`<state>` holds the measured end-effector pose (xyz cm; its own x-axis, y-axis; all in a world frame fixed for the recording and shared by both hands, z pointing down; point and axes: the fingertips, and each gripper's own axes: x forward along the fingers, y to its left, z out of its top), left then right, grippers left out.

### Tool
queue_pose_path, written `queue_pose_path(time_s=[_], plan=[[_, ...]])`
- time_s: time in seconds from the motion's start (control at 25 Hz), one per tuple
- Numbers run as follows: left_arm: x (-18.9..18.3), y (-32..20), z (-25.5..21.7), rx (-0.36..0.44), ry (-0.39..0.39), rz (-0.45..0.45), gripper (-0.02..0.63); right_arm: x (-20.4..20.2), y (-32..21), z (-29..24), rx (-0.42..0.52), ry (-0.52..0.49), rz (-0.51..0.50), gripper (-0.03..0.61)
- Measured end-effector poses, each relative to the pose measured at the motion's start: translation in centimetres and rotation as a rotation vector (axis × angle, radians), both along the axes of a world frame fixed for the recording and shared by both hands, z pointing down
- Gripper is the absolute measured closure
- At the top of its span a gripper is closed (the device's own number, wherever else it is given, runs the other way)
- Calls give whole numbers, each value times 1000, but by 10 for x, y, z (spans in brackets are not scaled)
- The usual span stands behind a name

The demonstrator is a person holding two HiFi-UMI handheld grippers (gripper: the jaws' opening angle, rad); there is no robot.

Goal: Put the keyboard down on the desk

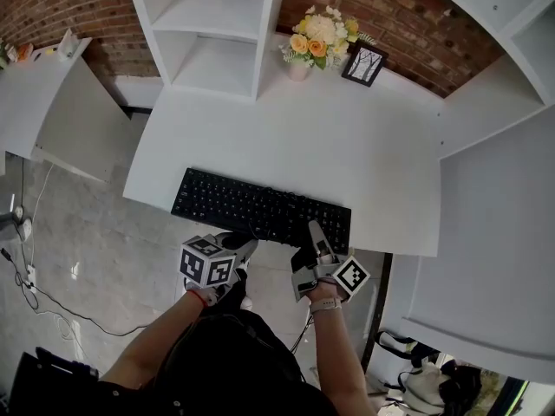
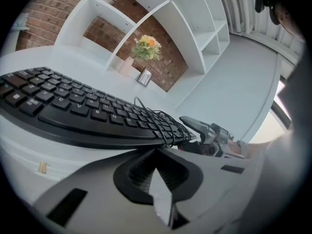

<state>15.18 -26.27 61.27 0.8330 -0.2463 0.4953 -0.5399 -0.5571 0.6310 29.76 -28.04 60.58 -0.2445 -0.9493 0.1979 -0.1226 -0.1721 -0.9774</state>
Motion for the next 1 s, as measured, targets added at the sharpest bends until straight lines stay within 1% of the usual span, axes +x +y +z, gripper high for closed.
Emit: queue_pose_path(time_s=[0.12, 0.2, 0.28, 0.44, 0.48, 0.52, 0.6, 0.64, 0.76, 0.88, 1.0], plan=[[0, 0, 1, -6, -2, -6, 627, -4, 3, -4, 22, 81, -72, 356], [1, -1, 1, -9, 1, -18, 627, -7, 6, -5, 30, 161, -132, 348], [3, -5, 1, -14, 9, -29, 627, -13, 9, -9, 58, 216, -191, 348], [5, -11, 0, -21, 10, -37, 627, -39, 15, -20, 117, 223, -291, 350], [4, -12, 1, -24, 8, -39, 627, -48, 17, -19, 111, 230, -322, 370], [4, -12, 2, -27, 7, -41, 627, -55, 20, -14, 91, 252, -359, 404], [4, -12, 3, -32, 7, -47, 627, -68, 26, -1, 47, 336, -443, 465], [5, -13, 4, -33, 7, -49, 627, -75, 27, 3, 39, 381, -485, 482], [2, -16, 6, -35, -3, -67, 627, -95, 24, 8, 28, 504, -593, 566], [-5, -20, 11, -42, -16, -92, 627, -110, 16, 12, 15, 601, -667, 575], [-7, -20, 17, -60, -27, -106, 627, -114, 12, 22, -39, 625, -690, 575]])
